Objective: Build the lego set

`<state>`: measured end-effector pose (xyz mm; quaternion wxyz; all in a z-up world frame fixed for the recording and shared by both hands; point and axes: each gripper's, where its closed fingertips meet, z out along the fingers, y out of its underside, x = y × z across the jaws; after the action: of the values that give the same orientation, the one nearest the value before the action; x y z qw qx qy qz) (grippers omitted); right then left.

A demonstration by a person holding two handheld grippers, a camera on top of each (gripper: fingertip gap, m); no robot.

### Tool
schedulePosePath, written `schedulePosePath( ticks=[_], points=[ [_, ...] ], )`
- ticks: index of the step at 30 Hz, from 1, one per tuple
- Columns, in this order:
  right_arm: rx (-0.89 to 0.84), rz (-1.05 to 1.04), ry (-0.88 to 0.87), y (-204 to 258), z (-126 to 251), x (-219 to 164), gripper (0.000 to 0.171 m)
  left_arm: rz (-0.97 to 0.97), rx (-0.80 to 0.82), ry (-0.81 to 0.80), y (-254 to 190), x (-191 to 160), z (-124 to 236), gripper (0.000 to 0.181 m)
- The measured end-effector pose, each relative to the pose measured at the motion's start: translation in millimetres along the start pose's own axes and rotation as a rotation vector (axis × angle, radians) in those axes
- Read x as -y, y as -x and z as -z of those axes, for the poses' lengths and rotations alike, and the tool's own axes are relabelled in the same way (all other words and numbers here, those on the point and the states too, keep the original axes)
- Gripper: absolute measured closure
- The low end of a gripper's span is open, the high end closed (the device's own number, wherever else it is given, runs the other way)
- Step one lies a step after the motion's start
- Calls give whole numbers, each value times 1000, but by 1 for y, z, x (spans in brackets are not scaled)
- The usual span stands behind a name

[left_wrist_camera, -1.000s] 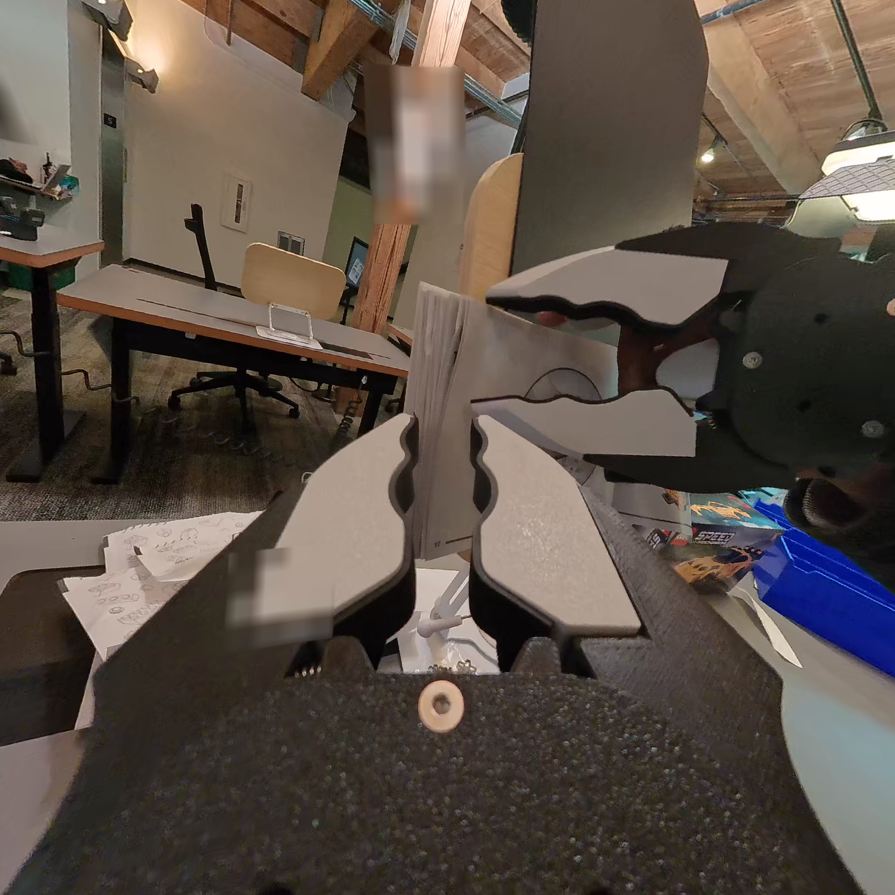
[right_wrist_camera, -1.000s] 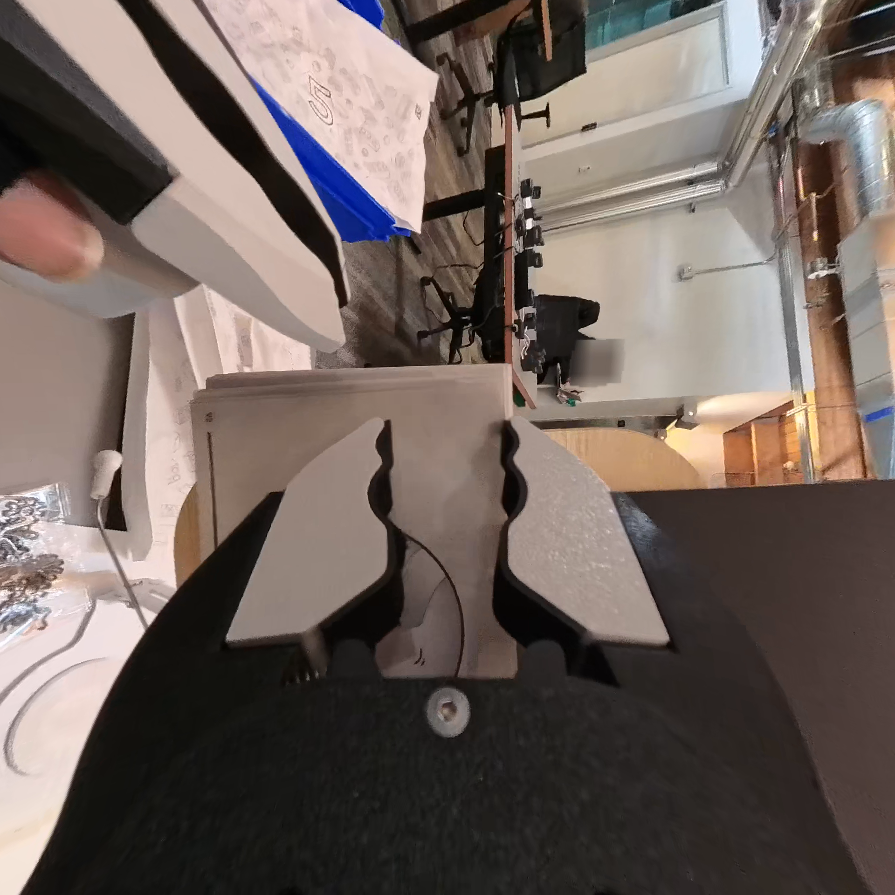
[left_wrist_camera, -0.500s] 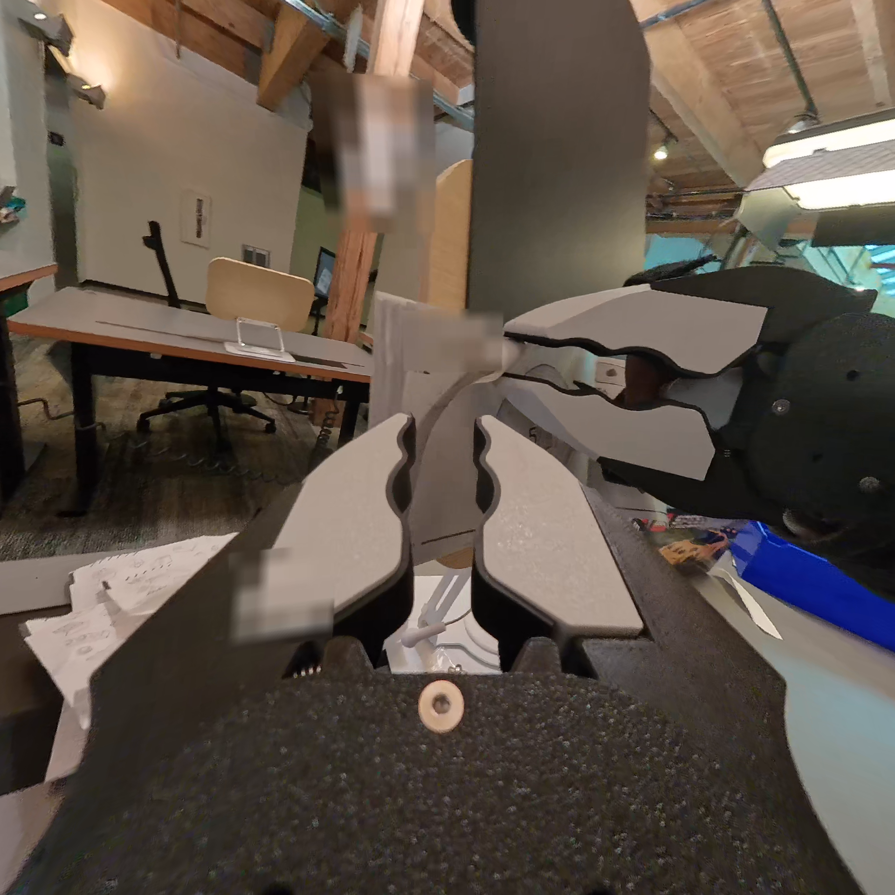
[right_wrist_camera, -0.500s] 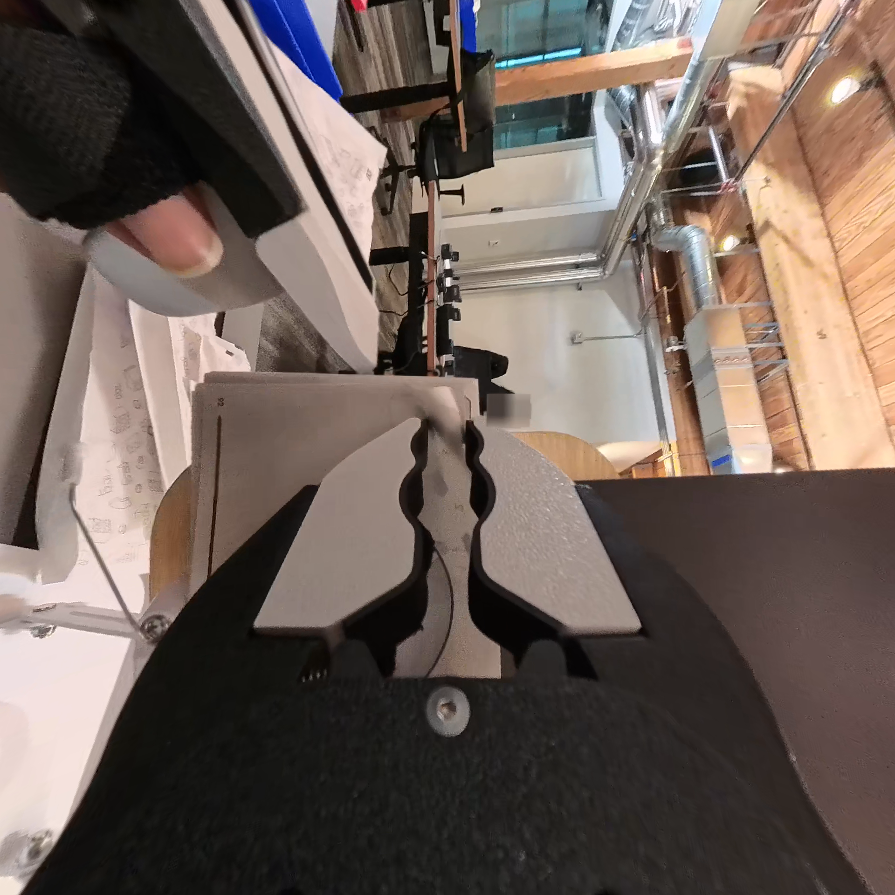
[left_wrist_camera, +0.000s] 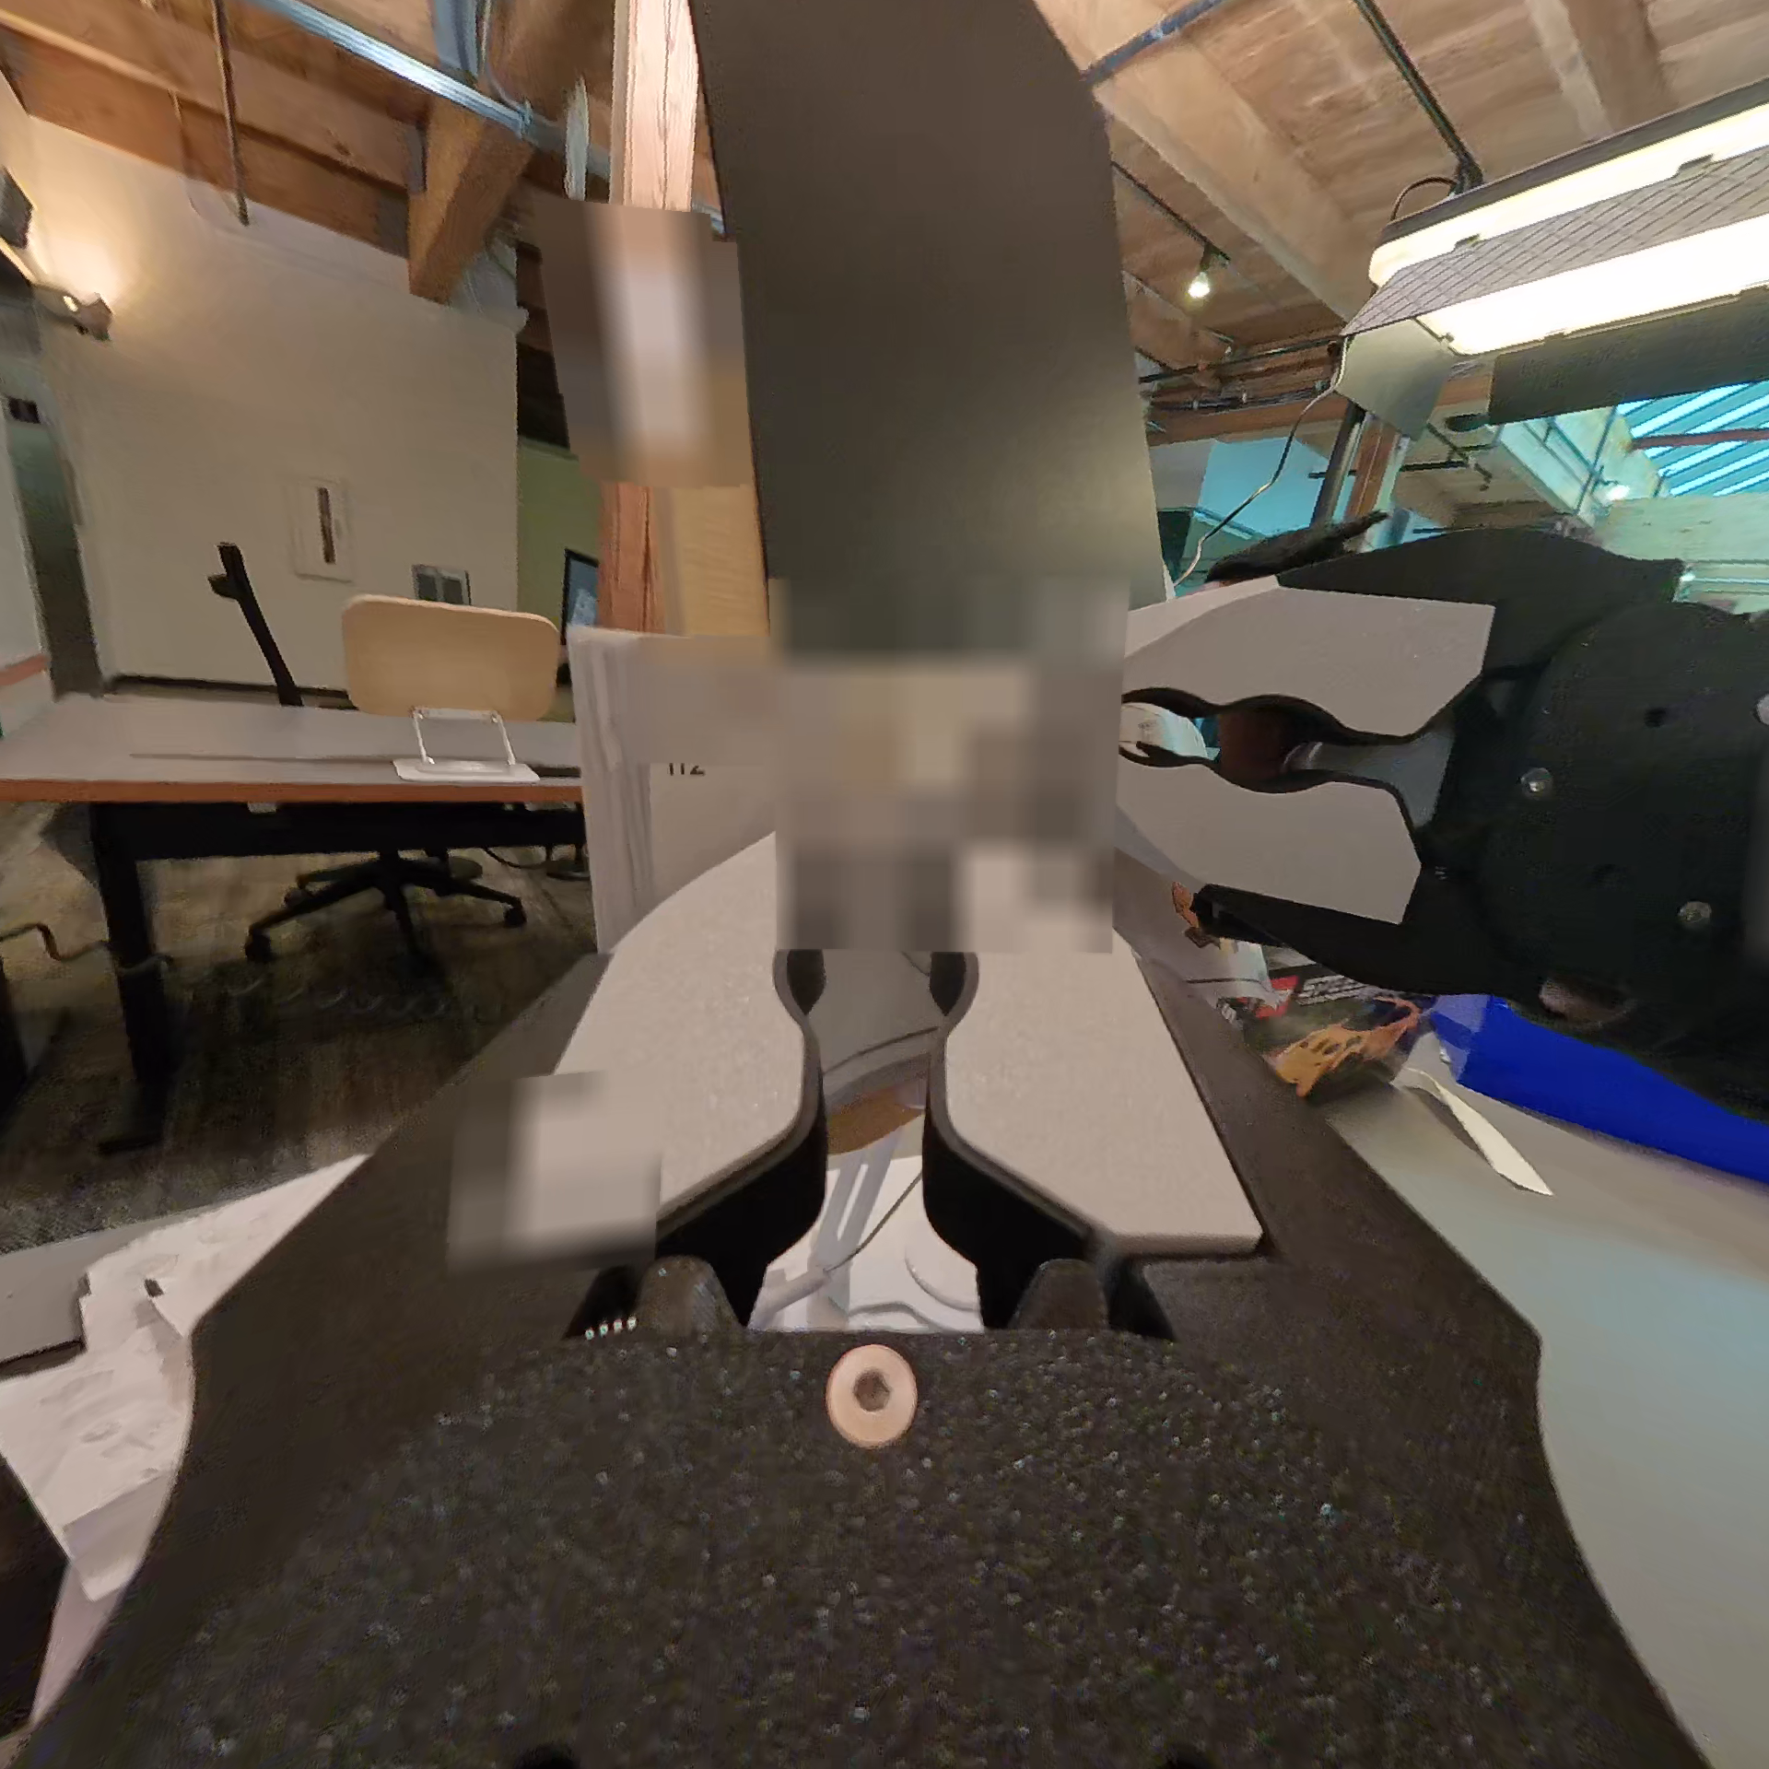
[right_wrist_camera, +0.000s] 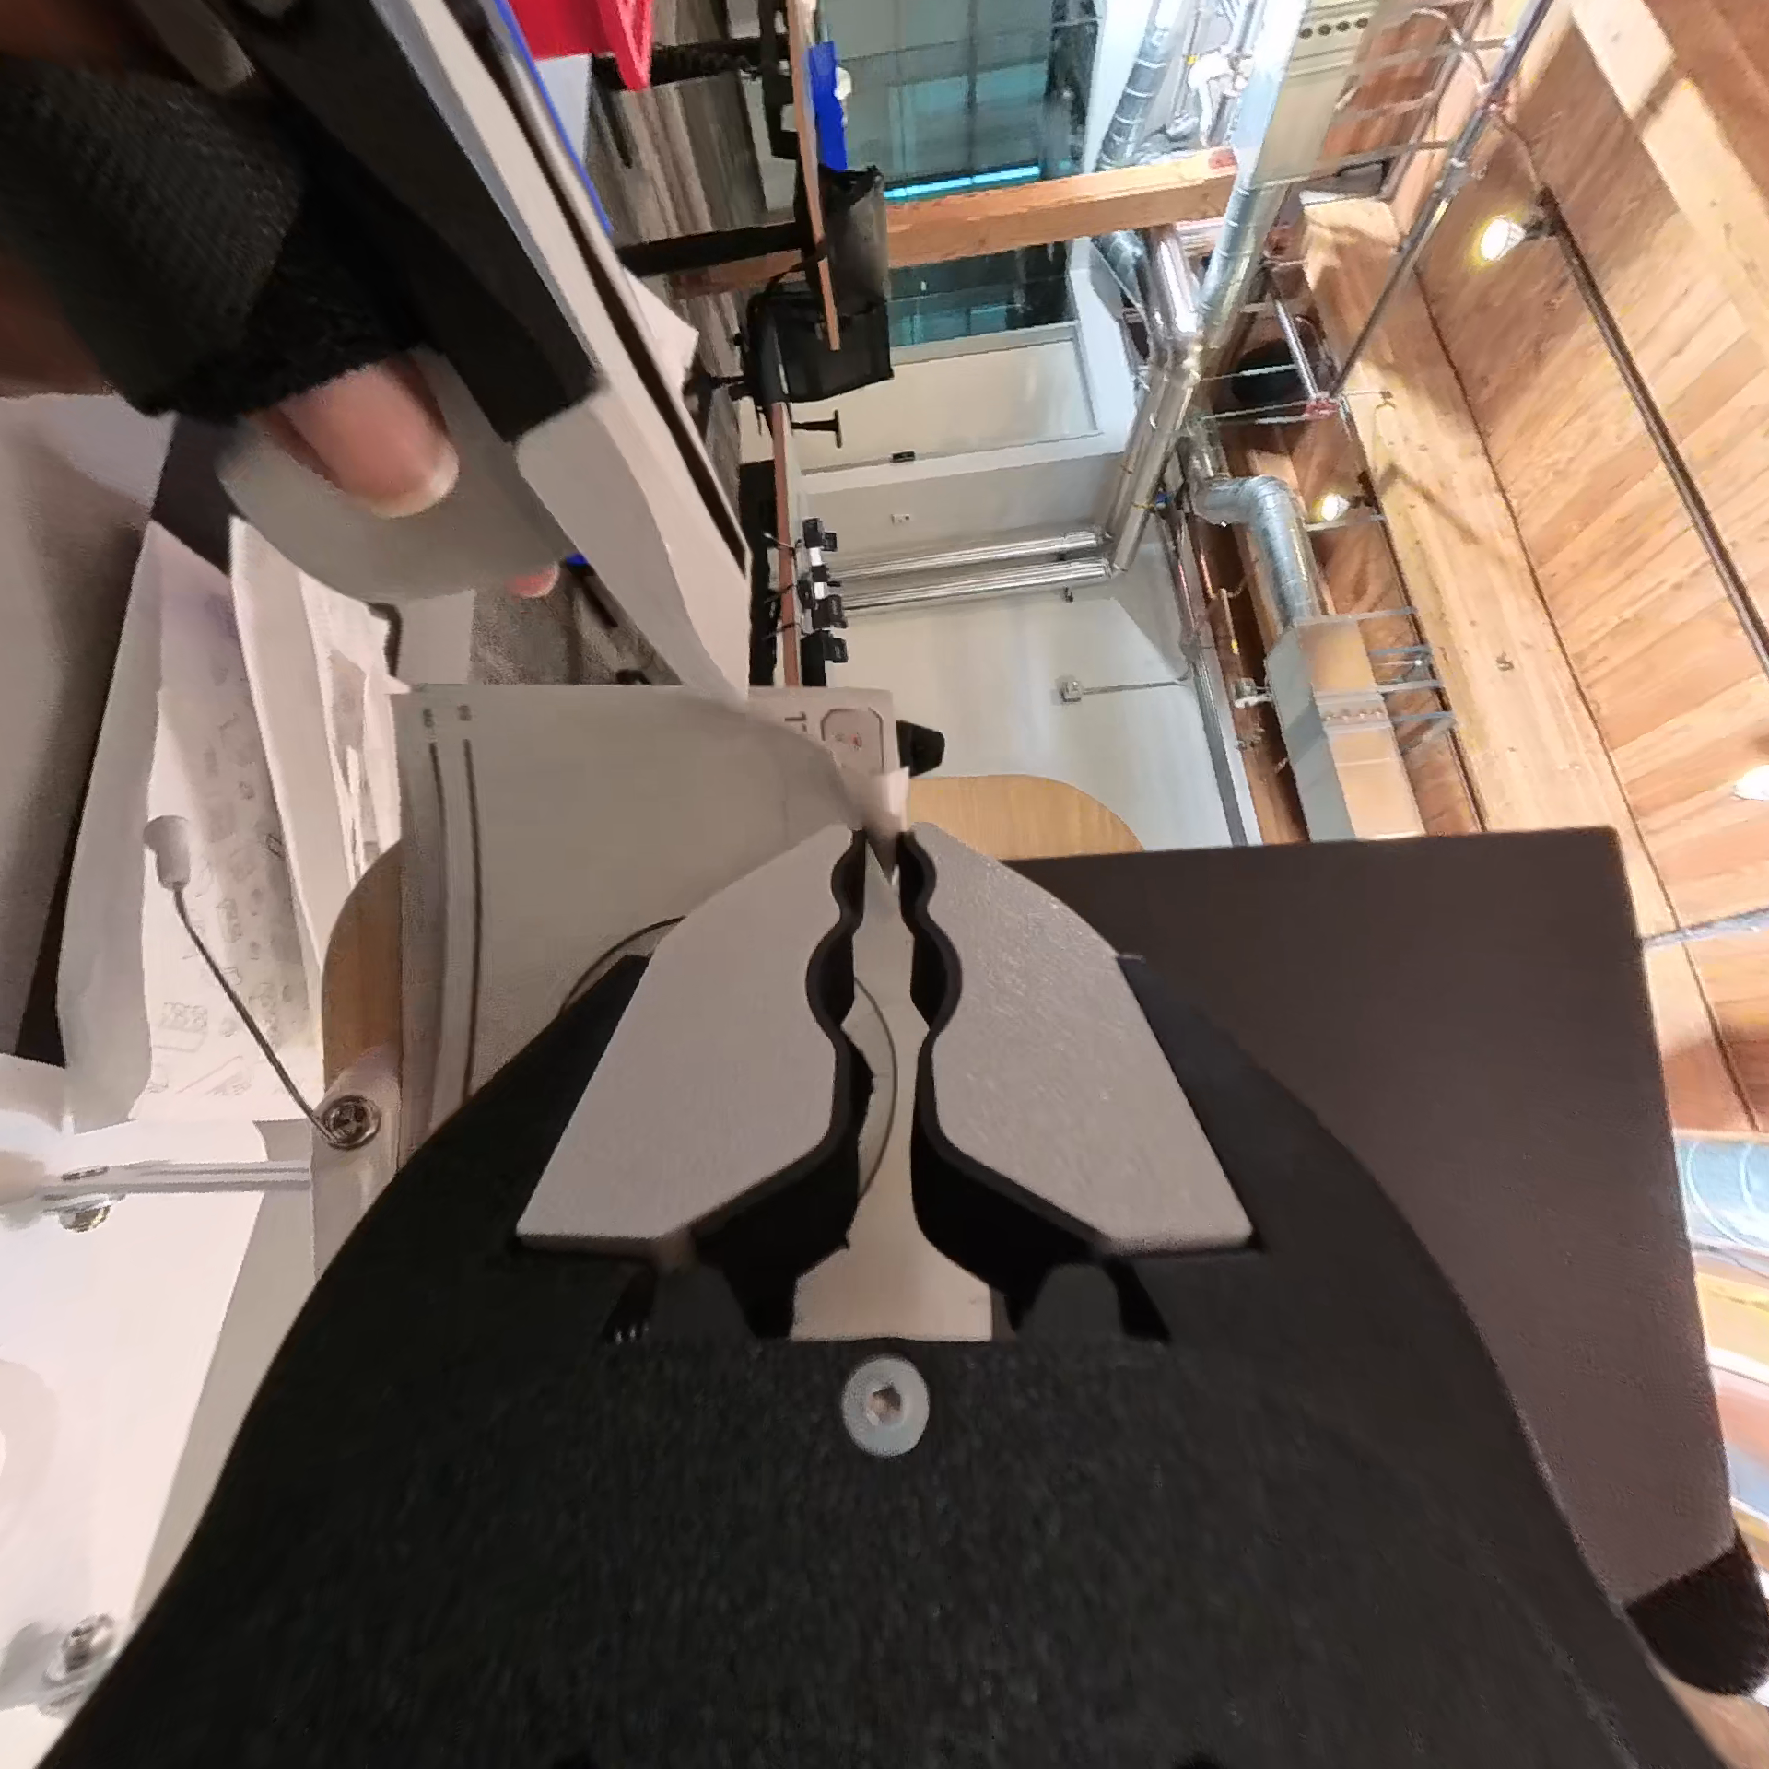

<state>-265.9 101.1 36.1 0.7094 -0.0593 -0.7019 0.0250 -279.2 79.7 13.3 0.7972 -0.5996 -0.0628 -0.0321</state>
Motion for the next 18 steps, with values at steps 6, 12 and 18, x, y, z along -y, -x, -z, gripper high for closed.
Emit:
schedulePosePath(
  ticks=[6,12,18],
  points=[
    [-58,-42,-4,-8,9,-7,162,-104,-8,-6,-13,2,-1,164],
    [-57,-78,-16,-12,19,-8,171,-151,-21,10,-22,-1,-3,163],
    [-31,-137,-56,-24,52,-9,171,-196,-82,80,-34,-8,-7,150]
  ],
)
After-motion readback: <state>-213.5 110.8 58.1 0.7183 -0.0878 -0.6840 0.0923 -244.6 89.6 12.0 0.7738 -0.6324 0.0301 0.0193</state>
